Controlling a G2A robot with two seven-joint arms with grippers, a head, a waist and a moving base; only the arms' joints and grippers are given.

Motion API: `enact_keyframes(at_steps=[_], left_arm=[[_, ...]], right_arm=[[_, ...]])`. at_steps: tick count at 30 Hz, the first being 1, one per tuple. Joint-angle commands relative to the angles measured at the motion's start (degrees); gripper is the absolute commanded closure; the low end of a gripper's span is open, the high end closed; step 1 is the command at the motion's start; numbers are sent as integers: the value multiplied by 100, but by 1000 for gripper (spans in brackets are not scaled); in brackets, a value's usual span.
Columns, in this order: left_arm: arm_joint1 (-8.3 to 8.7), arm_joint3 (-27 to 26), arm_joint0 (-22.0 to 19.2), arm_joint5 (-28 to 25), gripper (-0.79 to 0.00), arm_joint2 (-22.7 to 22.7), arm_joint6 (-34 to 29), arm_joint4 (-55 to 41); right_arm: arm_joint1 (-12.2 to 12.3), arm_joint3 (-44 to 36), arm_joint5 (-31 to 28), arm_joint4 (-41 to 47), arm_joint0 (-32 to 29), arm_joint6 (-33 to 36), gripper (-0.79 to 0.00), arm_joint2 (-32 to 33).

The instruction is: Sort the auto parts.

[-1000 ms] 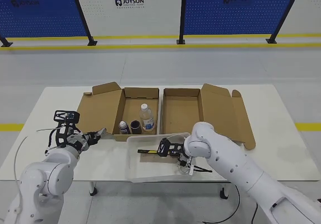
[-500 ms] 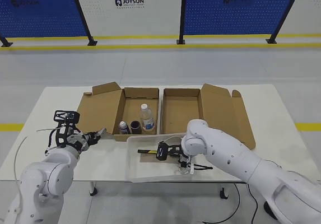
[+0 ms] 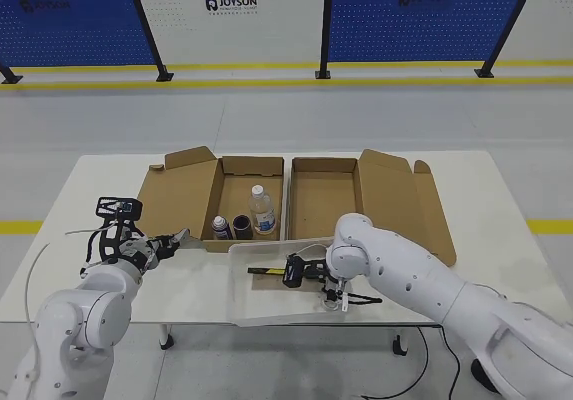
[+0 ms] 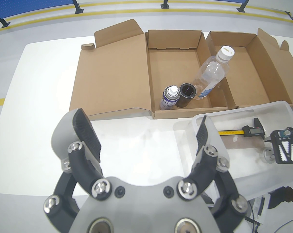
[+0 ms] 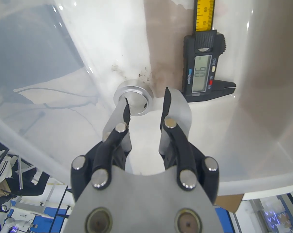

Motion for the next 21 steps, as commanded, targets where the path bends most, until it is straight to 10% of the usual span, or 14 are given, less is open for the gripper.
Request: enact_keyframes(at_steps=[1,21], left_arm=[[0,0,0,0,-785,0,0,0],[0,0,0,0,-785,0,0,0]], right_arm=[[-2,17,-12,-17,-13,-12,-323,6],[-167,324,-32,-177,-211,-389,-292,85]])
